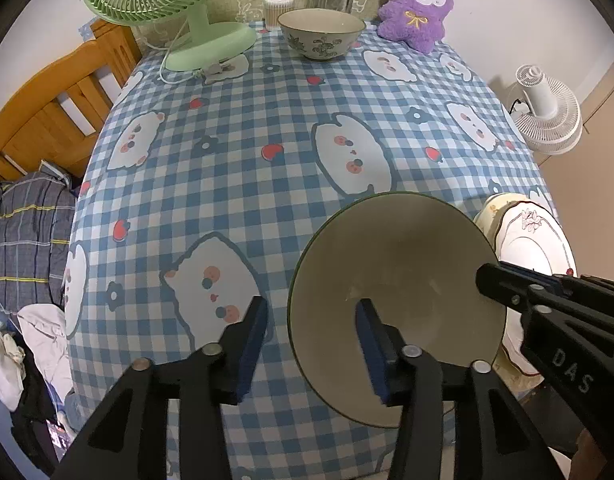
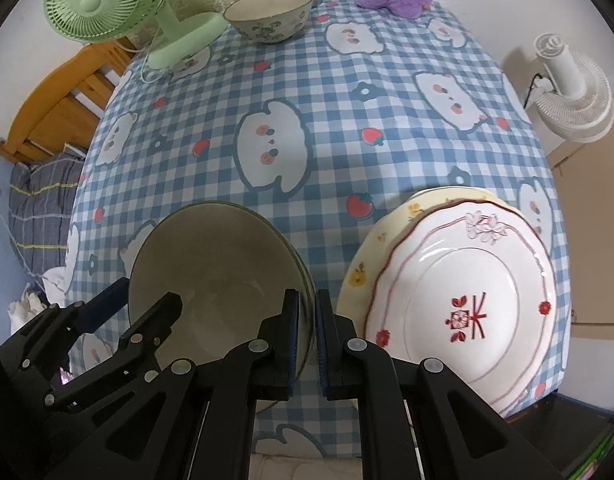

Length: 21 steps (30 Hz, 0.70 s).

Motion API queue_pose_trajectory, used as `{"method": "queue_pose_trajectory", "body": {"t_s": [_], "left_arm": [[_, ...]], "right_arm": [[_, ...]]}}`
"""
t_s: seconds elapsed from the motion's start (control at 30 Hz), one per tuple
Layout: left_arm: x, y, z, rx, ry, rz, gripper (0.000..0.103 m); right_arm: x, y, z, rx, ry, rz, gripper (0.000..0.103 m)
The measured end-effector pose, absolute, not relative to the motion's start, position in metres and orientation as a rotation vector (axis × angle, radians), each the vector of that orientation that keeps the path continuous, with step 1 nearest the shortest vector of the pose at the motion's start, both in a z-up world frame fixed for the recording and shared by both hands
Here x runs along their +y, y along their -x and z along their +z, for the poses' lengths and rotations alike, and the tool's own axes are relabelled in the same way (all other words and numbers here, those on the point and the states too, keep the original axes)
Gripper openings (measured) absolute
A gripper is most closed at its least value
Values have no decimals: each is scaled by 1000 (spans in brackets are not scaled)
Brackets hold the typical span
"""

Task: Organize plates and bowls
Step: 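Lower the bowl into the first bowl and open both grippers, then move both grippers back toward the last cream bowl by the jar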

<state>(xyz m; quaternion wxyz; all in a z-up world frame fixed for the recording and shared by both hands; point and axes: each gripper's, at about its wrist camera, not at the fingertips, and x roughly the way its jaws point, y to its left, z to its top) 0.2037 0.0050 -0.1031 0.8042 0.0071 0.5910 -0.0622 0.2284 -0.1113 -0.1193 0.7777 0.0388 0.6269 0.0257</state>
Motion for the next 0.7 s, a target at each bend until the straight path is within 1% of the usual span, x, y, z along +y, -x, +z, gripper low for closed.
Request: {"method": "queue_pose_trajectory", "body": {"t_s": [0.03,0.1,0.17,0.33,0.43,0.5,0.57,0.63,0.7], "left_arm": [[6,-203,-101,1259,-13,-137,50],[7,-201,-95,1243,-9,-139,55],[7,-200,-90,1231,-10,-145,56],[6,-199,-72,1187,-31,-169,63],[5,-199,-62,1165,-42,-181,66],[5,-199,-55,1154,-46,-193,67],[6,-198,-48,1141,-45,-201,67],[8,-198,-41,1130,-41,-212,68],[10,-199,-32,1113,-33,-225,69]], "right_arm": [[-111,-227,-117,1350,-87,57,11],[-112,-225,-110,1340,-88,51,11],[-112,-223,-103,1330,-89,50,11],[-108,-221,-85,1294,-84,62,12],[-104,-219,-72,1262,-81,68,25],[-103,-217,-63,1232,-81,64,38],[-100,-216,-54,1208,-73,55,47],[-97,-215,-44,1181,-69,49,52],[-94,-214,-37,1163,-63,40,60]]}}
